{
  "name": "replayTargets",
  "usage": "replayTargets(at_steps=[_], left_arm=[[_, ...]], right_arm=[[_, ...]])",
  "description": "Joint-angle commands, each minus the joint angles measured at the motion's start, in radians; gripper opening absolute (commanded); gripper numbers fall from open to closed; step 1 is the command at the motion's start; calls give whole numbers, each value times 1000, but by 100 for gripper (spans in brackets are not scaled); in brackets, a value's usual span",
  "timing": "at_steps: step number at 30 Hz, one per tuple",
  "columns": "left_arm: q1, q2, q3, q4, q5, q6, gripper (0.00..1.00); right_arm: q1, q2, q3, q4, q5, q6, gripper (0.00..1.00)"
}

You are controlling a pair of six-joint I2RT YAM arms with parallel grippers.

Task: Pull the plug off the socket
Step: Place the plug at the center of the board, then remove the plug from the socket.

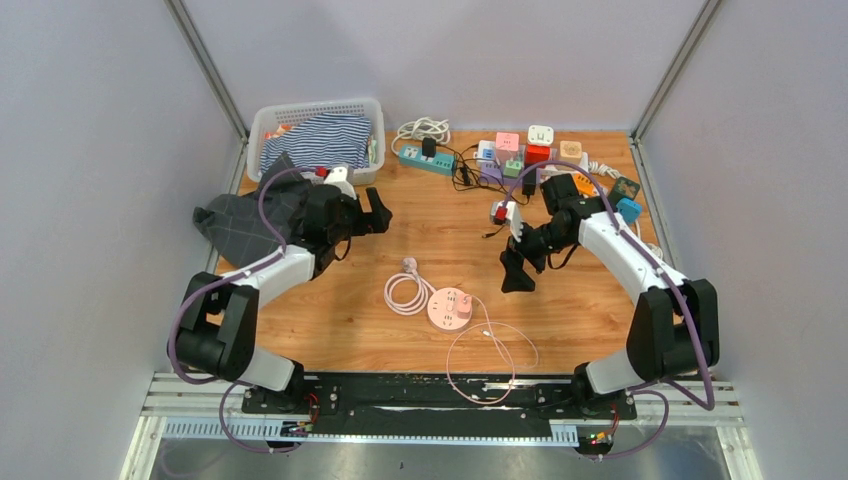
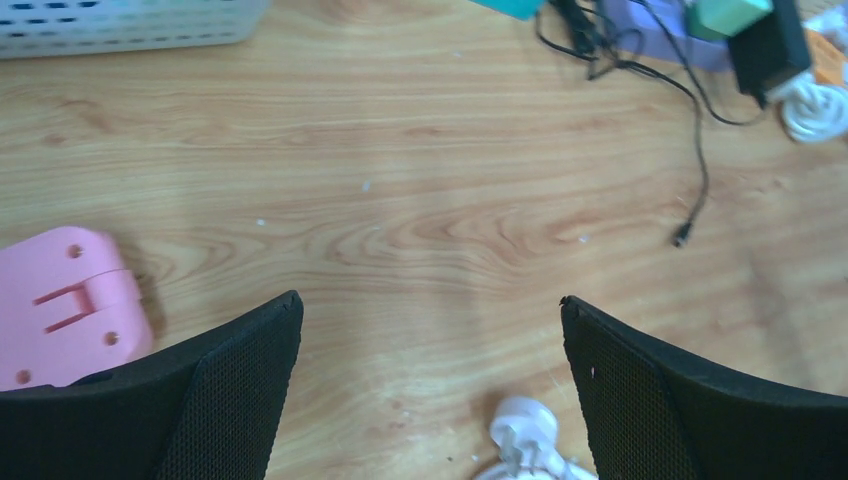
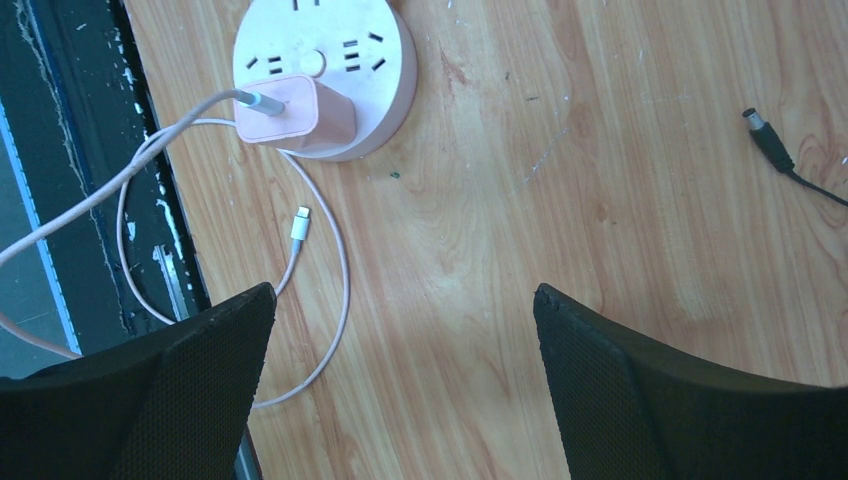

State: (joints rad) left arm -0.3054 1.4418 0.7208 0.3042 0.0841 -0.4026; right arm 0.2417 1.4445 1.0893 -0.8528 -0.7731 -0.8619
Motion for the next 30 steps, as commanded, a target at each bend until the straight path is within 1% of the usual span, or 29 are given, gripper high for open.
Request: replayTargets(at_steps=[1, 7, 14, 21, 23, 25, 30], left_arm=[[-21, -89, -36, 22, 190, 56, 100], [-76, -226, -141, 75, 239, 33, 100], [-144, -471, -279, 99, 300, 45, 100], [-246, -628, -381, 98, 251, -13, 100], [-293, -648, -402, 98, 213, -28, 100], [-352, -648, -417, 97, 144, -40, 100], [-557, -575, -423, 93, -117, -41, 100]], right_arm=[[-12, -63, 31, -48, -68, -28, 100], [-12, -132, 26, -49, -121, -25, 100], [-13, -208, 14, -38, -170, -8, 100], [-12, -239, 4, -2, -229, 109, 100], [-12, -254, -1, 2, -234, 126, 100], [-12, -271, -16, 13, -242, 144, 100], [-12, -306, -53, 34, -257, 192, 100]])
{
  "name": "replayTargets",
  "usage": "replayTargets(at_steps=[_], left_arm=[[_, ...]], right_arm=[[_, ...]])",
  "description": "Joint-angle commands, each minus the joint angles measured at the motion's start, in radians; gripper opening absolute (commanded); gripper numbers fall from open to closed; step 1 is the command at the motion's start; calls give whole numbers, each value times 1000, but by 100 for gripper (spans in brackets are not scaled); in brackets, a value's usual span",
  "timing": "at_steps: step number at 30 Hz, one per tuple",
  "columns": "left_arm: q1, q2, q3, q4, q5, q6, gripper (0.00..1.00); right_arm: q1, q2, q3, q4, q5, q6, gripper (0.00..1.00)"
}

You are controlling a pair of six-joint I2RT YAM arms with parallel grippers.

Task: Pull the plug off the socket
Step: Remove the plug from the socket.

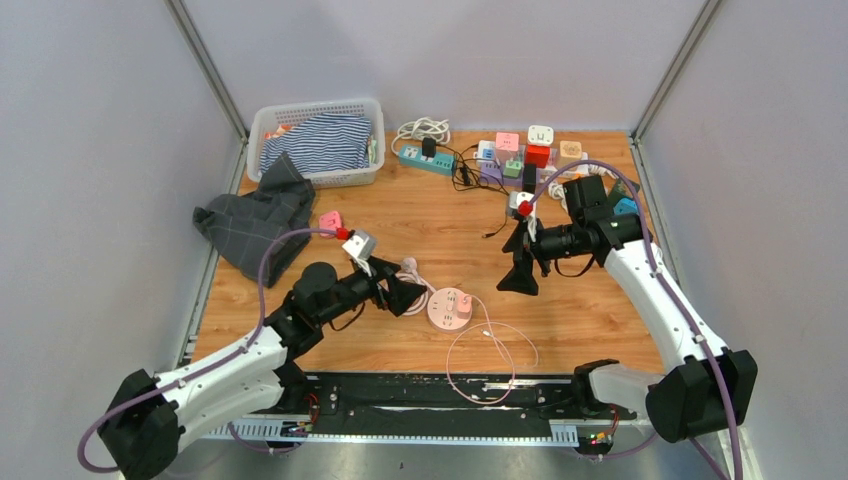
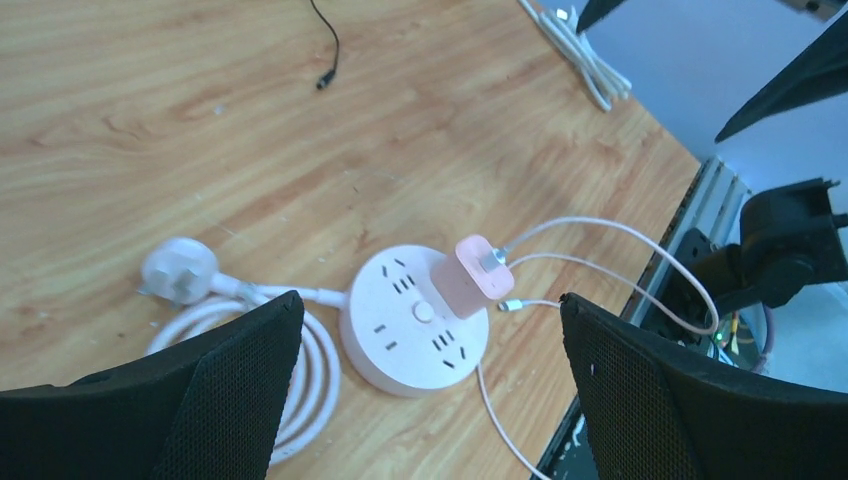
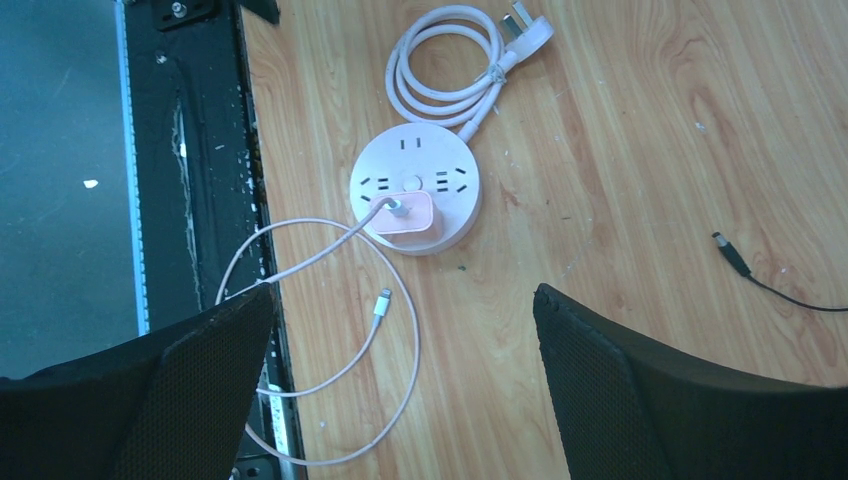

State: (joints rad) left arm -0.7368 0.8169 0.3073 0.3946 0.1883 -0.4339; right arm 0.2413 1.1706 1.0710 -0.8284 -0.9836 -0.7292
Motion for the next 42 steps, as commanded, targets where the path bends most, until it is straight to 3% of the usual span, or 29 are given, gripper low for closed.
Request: replayTargets(at_steps=[1, 7, 11, 29, 42], left_arm=[[-167, 73, -5, 3, -282, -7, 100], [-434, 222, 56, -71, -699, 4, 100], [-528, 307, 94, -84, -824, -30, 100], [-599, 563, 275, -78, -817, -149, 100], [-608, 755, 392, -87, -985, -205, 100]], right_arm=[[-12, -35, -45, 10, -34, 58, 100], [-14, -19, -48, 32, 111, 56, 100], [-21, -29, -56, 51, 167, 58, 100], [-54, -46, -71, 76, 190, 63, 100], [-57, -42, -77, 78, 178, 60, 100]])
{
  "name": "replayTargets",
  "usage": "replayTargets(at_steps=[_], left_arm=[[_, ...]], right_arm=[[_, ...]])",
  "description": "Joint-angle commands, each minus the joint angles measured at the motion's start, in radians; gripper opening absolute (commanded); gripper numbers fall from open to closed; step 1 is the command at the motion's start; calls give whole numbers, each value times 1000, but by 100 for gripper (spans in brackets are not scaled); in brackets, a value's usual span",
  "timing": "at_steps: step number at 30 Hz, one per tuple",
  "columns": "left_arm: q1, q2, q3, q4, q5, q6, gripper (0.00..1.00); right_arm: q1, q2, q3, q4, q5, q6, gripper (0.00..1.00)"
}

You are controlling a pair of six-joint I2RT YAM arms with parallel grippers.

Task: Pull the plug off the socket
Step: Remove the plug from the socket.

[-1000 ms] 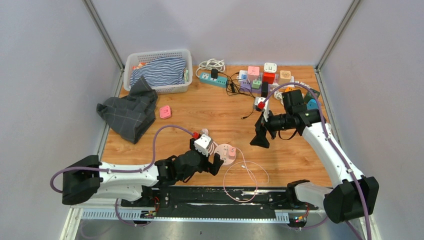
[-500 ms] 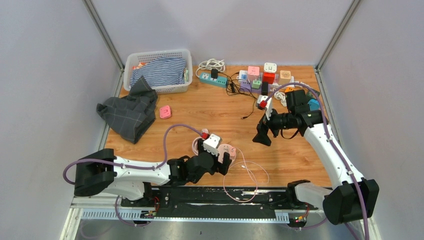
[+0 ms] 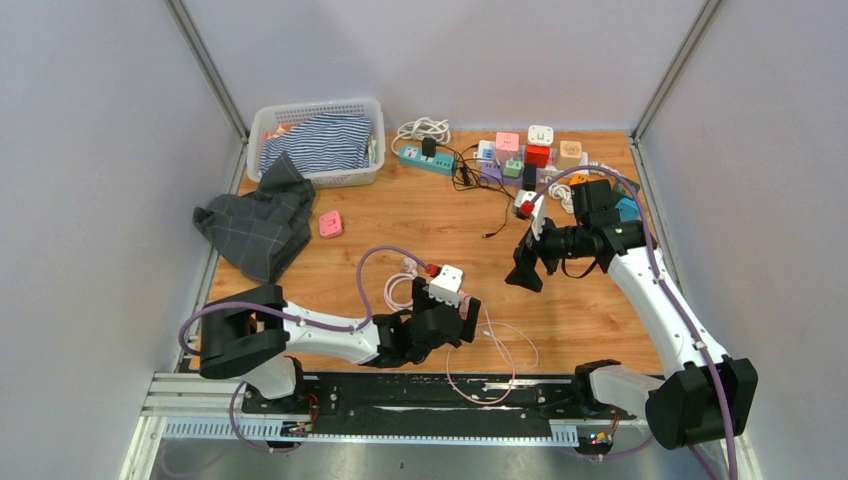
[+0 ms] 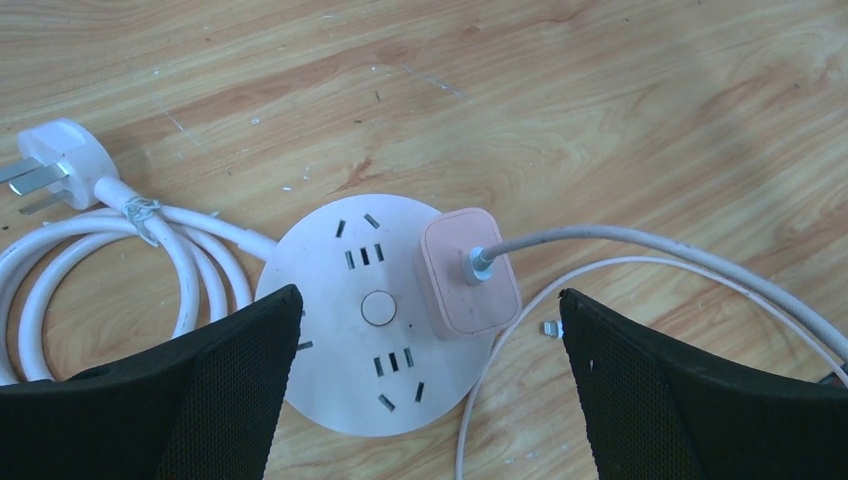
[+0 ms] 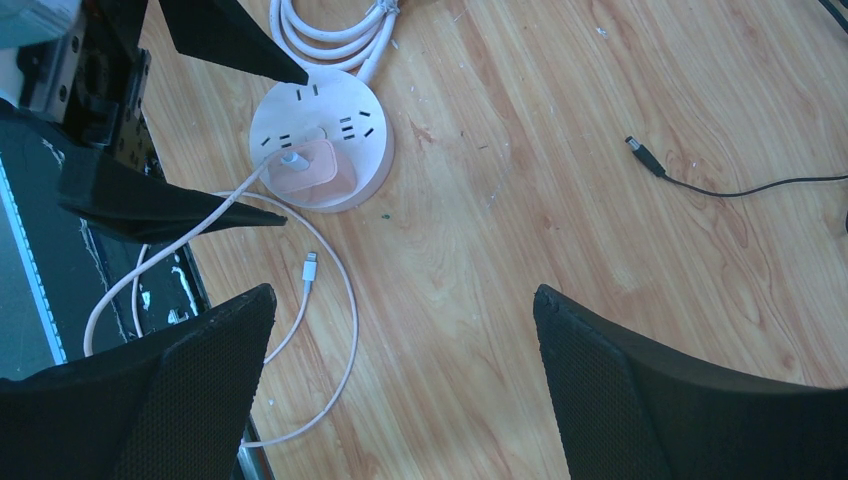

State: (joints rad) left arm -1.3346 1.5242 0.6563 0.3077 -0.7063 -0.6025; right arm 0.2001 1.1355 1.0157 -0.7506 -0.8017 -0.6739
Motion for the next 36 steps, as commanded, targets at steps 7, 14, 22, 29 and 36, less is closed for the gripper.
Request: replayTargets(at_steps=[7, 14, 22, 29, 36], left_arm=[[-25, 83, 77, -41, -160, -119, 100], [-33, 128, 112, -41, -128, -79, 100], [-44, 146, 130, -53, -139, -100, 66], [-46, 183, 173, -104, -141, -117, 55], [-48, 195, 190, -122, -135, -100, 33]], right_arm=[[-16, 4, -25, 0, -1, 3, 100], [-16, 6, -25, 0, -2, 4, 100], [-16, 6, -25, 1, -1, 4, 100], [-16, 7, -28, 0, -4, 2, 100], [-16, 9, -30, 0, -9, 2, 100]])
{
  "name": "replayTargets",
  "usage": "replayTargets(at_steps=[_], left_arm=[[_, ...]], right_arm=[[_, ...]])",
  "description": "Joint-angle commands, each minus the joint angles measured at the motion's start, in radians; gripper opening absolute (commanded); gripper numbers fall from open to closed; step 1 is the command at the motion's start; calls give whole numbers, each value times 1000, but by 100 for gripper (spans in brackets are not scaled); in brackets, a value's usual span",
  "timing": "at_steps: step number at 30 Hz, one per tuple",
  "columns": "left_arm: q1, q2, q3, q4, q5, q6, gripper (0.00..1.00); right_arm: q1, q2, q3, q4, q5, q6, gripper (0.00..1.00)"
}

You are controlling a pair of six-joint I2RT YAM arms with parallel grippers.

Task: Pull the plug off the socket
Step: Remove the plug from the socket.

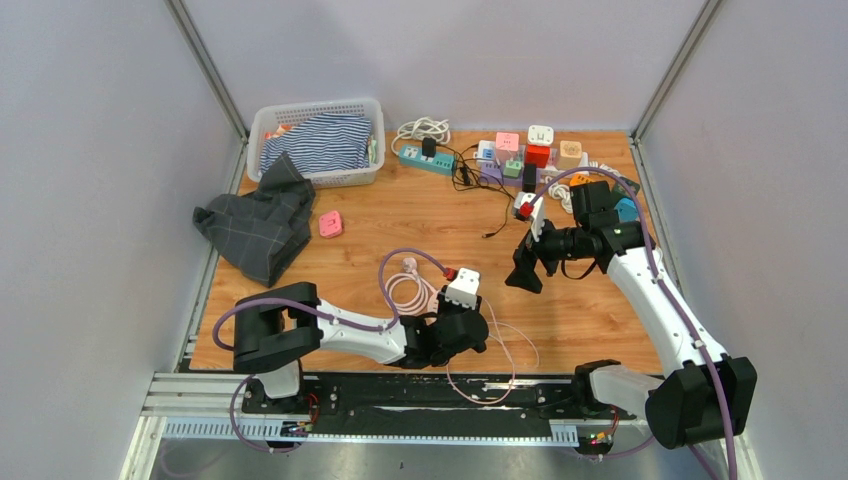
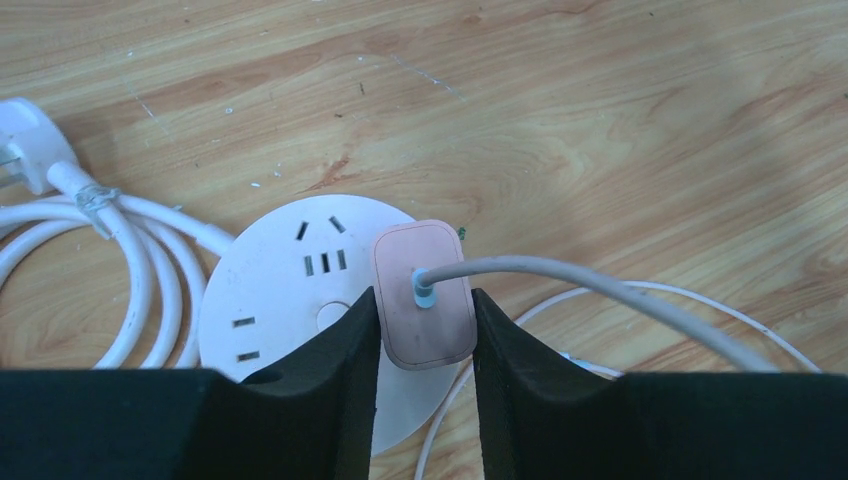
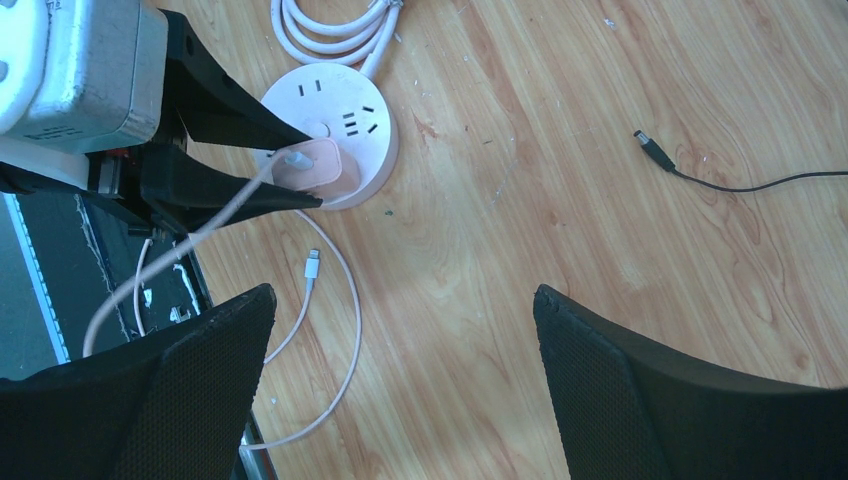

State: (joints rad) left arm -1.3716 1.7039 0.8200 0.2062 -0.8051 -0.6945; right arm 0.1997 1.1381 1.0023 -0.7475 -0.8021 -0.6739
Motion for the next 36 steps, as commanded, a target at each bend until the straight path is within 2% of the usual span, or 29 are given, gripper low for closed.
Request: replayTargets(at_steps=[1, 6, 10, 16, 26, 36], left_arm=[[-11, 16, 29, -20, -32, 1, 29], [-11, 21, 39, -18, 17, 63, 8], [-11, 10, 34, -16, 67, 160, 0], [-11, -26, 18, -8, 174, 323, 0], [-11, -23, -20, 4, 270, 443, 0], [-11, -40, -167, 254, 387, 502, 0]], right_arm=[[-16, 7, -16, -3, -10, 2, 100], [-15, 9, -18, -3, -15, 2, 100], [-16, 17, -22, -3, -31, 5, 100], [-15, 63, -31, 8, -79, 22, 100], [-15, 138, -67, 93, -69, 93, 99], [-13, 256, -67, 111, -95, 128, 93]])
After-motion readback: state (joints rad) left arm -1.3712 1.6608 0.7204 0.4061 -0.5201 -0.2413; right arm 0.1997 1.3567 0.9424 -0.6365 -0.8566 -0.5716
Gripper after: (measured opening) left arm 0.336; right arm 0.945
